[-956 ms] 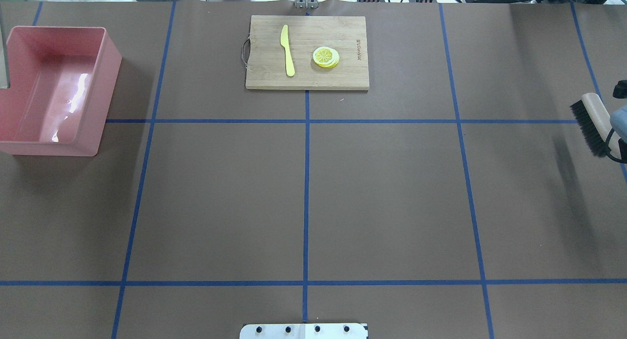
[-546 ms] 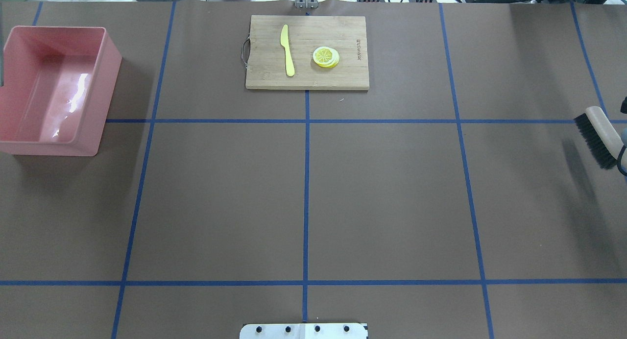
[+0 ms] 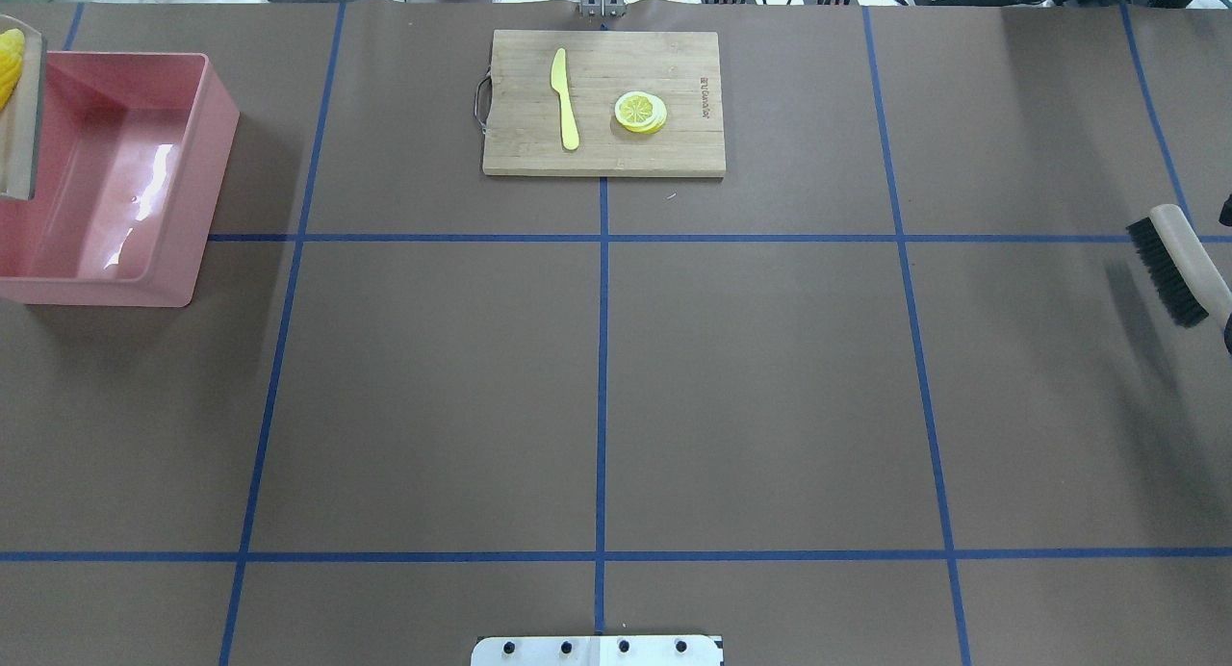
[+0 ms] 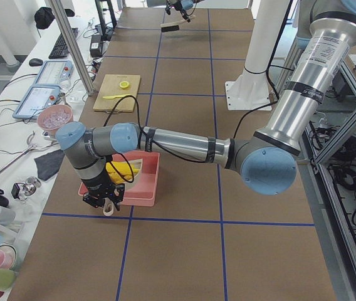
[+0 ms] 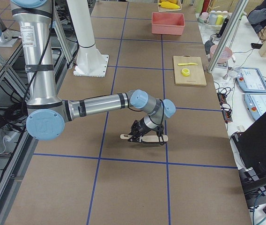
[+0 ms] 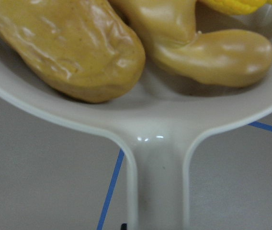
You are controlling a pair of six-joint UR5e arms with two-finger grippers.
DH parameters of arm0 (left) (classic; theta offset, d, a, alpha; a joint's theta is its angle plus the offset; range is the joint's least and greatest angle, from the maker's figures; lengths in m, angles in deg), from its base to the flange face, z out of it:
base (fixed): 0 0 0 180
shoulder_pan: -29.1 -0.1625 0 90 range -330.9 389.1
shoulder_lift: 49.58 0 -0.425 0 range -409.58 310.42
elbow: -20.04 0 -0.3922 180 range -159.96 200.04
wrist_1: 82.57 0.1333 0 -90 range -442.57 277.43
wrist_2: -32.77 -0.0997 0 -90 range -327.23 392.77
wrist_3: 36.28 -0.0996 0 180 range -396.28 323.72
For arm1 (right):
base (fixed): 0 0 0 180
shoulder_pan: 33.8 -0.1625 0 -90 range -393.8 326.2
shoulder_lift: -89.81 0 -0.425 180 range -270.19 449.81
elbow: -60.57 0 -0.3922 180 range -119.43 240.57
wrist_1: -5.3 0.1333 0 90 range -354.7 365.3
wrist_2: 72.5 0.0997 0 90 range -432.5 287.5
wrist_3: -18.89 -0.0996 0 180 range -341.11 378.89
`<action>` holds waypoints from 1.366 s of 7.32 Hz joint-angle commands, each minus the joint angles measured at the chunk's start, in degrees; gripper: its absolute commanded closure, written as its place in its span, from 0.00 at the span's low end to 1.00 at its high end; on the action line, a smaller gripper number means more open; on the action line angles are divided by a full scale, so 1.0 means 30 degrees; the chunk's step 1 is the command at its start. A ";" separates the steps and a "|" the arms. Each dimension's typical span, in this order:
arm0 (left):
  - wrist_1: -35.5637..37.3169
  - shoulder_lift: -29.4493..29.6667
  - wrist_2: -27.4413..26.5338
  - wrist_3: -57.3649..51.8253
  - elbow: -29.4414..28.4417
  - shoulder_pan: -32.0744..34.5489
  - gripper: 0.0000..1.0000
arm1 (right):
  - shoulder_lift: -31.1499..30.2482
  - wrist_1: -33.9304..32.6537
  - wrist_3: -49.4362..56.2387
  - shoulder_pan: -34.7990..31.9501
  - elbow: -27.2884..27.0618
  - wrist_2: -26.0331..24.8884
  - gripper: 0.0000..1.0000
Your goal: Sweep and dump trash into bin
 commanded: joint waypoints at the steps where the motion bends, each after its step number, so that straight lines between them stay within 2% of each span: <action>1: 0.0739 0.0473 -0.1519 0.0016 0.0015 -0.0857 1.00 | 0.0620 0.0053 -0.0821 0.0109 0.0609 0.0845 1.00; 4: 0.1912 0.1323 -0.3688 0.0016 0.0015 -0.1590 1.00 | 0.0621 0.0461 -0.0821 0.0519 0.1870 0.1263 1.00; 6: 0.3316 0.1678 -0.5244 0.0103 0.1034 -0.2846 1.00 | 0.0766 0.0463 -0.0850 0.0753 0.1962 0.1234 1.00; 9: 0.3731 0.1620 -0.6097 0.0103 0.1070 -0.3145 1.00 | 0.1438 0.0463 -0.2137 0.1339 0.2020 0.1205 0.97; 10: 0.3733 0.1561 -0.6128 0.0074 0.1099 -0.3146 1.00 | 0.1499 0.0463 -0.2081 0.1340 0.1991 0.1204 0.37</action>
